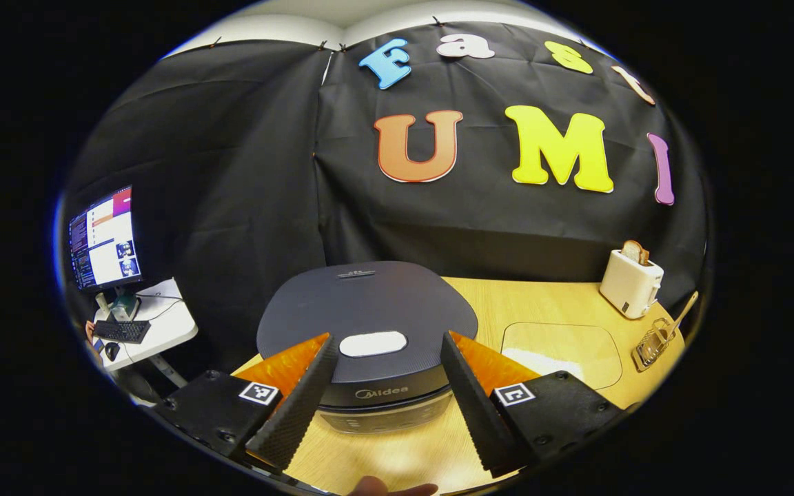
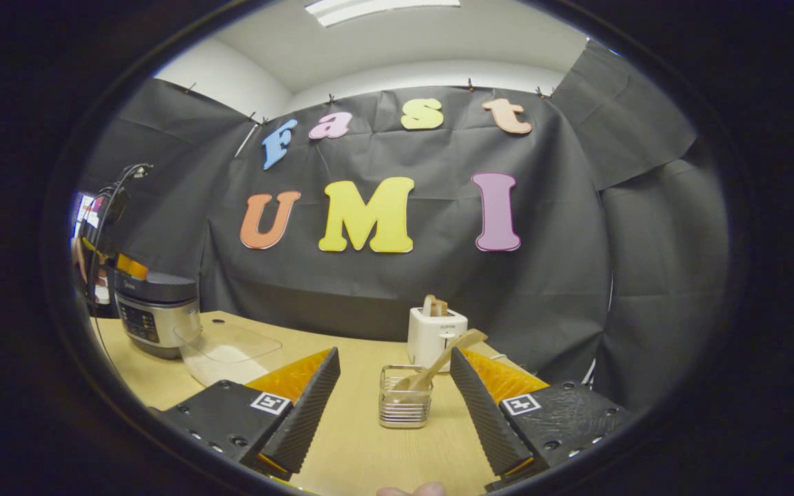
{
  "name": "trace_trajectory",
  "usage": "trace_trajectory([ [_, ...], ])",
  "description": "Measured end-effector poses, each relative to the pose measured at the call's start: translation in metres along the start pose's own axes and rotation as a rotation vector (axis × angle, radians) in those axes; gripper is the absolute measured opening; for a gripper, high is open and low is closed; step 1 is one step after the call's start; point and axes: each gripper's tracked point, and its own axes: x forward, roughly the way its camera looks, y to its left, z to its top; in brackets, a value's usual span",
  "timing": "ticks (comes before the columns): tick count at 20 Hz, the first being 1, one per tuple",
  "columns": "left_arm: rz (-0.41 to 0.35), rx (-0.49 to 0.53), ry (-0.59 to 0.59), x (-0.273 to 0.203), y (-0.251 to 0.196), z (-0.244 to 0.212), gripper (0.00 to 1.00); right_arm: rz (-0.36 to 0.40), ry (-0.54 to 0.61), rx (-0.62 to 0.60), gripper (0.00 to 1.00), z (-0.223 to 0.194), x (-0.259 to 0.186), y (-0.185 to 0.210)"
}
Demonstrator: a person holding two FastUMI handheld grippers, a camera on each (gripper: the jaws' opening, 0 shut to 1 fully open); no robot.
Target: Close the left gripper, press the button to open the rice cooker; take a wooden spoon from the chopstick holder with the right hand, scoop a spoonful of rice and pour it into the rice cooker, then put the wooden spoon back into the chopstick holder.
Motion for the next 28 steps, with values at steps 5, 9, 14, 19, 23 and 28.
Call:
trace_trajectory([
  [5,0.007,0.016,-0.07,-0.001,0.0,0.001,0.97,0.006,-0.001,-0.002,0.95,-0.002,0.001,0.006],
  [9,-0.001,0.021,-0.092,0.001,-0.001,-0.008,0.95,0.021,-0.002,0.014,0.95,-0.006,0.005,0.015],
  [14,-0.007,0.053,-0.12,0.0,0.0,-0.012,0.94,0.029,0.006,0.046,0.95,-0.014,0.012,0.022],
  [19,-0.02,0.037,-0.134,-0.001,0.0,-0.008,0.93,0.015,0.018,0.04,0.97,-0.014,0.014,0.022],
  [23,-0.04,0.058,-0.117,-0.002,-0.003,-0.005,0.93,-0.037,0.003,0.037,0.95,-0.008,0.012,0.015],
  [28,-0.126,0.014,-0.215,-0.028,-0.036,0.031,1.0,-0.05,-0.013,0.026,0.97,0.015,0.011,0.026],
])
